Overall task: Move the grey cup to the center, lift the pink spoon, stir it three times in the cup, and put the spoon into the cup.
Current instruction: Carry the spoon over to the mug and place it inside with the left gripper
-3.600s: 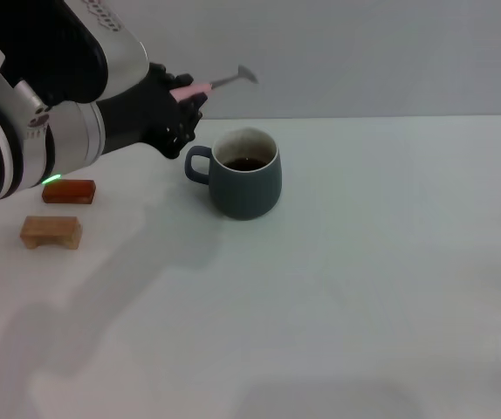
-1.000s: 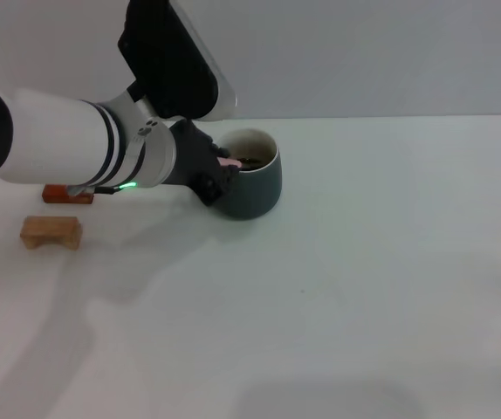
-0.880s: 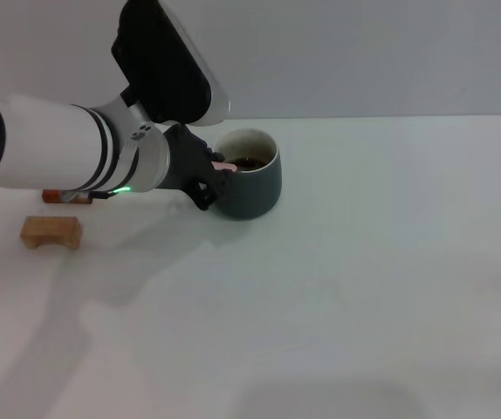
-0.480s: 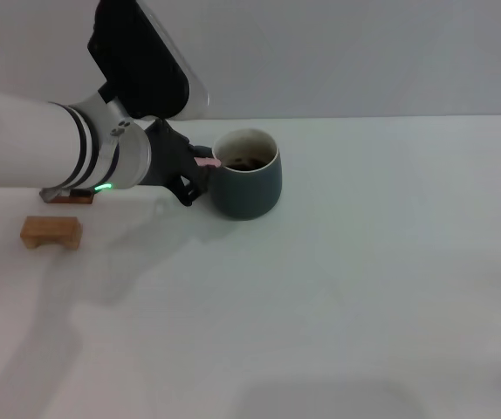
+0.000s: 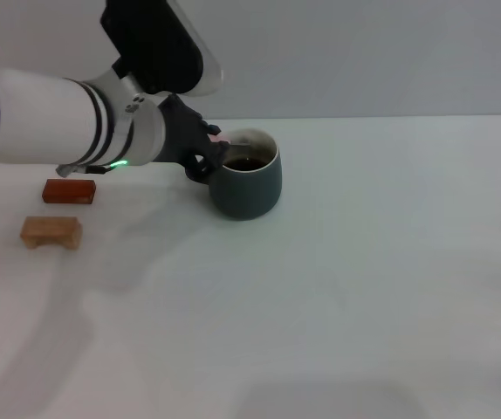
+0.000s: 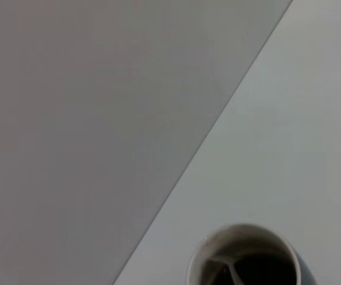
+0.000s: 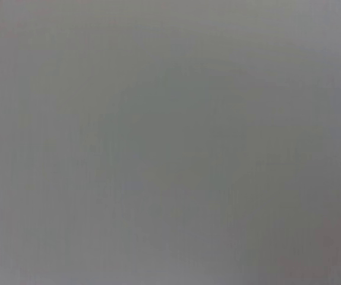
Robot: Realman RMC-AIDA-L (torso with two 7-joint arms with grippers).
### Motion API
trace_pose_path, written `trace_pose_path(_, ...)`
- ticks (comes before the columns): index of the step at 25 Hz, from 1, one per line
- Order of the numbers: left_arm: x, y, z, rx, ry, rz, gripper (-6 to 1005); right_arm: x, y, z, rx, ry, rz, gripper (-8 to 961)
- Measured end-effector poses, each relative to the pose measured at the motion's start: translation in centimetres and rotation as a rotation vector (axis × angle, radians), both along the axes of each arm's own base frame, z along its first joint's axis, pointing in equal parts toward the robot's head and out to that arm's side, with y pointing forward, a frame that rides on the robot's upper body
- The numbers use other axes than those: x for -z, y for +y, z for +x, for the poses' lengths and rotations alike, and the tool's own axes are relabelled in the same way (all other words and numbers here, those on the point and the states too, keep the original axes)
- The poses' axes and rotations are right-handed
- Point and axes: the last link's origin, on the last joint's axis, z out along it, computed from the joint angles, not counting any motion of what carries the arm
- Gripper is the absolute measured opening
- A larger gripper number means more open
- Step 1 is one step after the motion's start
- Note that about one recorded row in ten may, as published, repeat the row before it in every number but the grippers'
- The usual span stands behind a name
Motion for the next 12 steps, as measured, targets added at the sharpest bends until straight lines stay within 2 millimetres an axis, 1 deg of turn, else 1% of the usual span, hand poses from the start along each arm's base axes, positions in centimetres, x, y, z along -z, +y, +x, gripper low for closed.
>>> trace_pose_path(5, 0.5, 0.2, 0.3, 0.007, 0.006, -0.011, 207, -0.1, 0.1, 0.0, -0.001, -0.002, 0.001, -1)
trace_pose_path(7, 1.2, 0.0, 0.8, 0.024, 0.019, -0.035, 208, -0.1, 0.2, 0.0, -0.002, -0.002, 0.001, -1)
trace_pose_path(11, 1.3, 0.0, 0.9, 0.025, 0.02, -0.037, 208, -0.1, 0.3, -0.1, -0.004, -0.002, -0.002, -2)
trace_pose_path(12, 1.2, -0.3, 0.8, 0.02, 0.019, -0.043, 209, 0.0, 0.4, -0.1, -0.003, -0.001, -0.005, -2)
